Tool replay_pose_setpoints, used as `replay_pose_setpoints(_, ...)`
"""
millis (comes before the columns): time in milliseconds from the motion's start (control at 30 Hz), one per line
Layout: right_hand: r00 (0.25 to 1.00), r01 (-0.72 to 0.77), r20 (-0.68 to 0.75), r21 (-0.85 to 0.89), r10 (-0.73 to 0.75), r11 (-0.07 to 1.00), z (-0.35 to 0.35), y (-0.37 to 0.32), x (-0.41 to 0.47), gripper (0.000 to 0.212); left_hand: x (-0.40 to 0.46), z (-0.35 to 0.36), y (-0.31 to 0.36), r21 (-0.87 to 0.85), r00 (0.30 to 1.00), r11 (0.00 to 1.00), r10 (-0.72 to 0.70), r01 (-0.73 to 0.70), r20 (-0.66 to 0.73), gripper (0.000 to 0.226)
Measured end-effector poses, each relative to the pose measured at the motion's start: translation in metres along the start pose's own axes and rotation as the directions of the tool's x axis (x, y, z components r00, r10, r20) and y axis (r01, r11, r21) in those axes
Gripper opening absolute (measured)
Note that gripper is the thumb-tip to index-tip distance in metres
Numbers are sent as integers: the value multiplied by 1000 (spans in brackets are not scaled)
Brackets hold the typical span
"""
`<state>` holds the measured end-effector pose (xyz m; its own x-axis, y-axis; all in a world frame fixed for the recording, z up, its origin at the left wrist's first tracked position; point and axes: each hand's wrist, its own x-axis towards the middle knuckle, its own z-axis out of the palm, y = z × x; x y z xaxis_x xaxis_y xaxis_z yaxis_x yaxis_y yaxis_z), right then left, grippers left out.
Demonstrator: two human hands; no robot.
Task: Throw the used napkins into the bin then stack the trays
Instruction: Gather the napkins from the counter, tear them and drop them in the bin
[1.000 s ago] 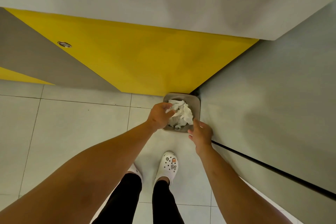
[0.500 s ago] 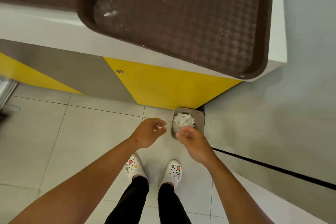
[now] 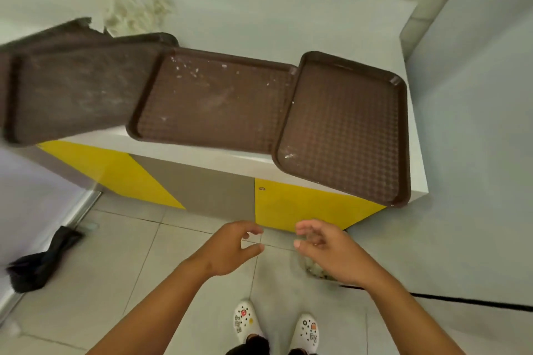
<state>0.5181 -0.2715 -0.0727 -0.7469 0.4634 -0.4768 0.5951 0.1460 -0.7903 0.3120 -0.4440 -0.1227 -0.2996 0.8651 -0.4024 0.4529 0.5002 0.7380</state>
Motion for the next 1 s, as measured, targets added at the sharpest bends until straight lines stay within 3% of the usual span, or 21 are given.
replay_pose_setpoints(167,992,125,-7,-16,-125,992,-1,-81,7,33,-22,-73,2,34,992,999,46,-42,-118,42)
replay_pose_setpoints(467,958,286,-16,-81,-288,955,-6,-177,50,25,-33,-190,5,28,919,991,129,-128,-372,22)
replay_pose_setpoints(767,940,324,-95,-67,-329,944,-25,-226,131,29,8,-298,8,-38,885,982,147,-182,-441,19)
replay_pose_setpoints(1000,940,302,-111,-159,-321,940,-52,-282,200,37,52,-387,-8,10,869,987,146,-160,-474,19)
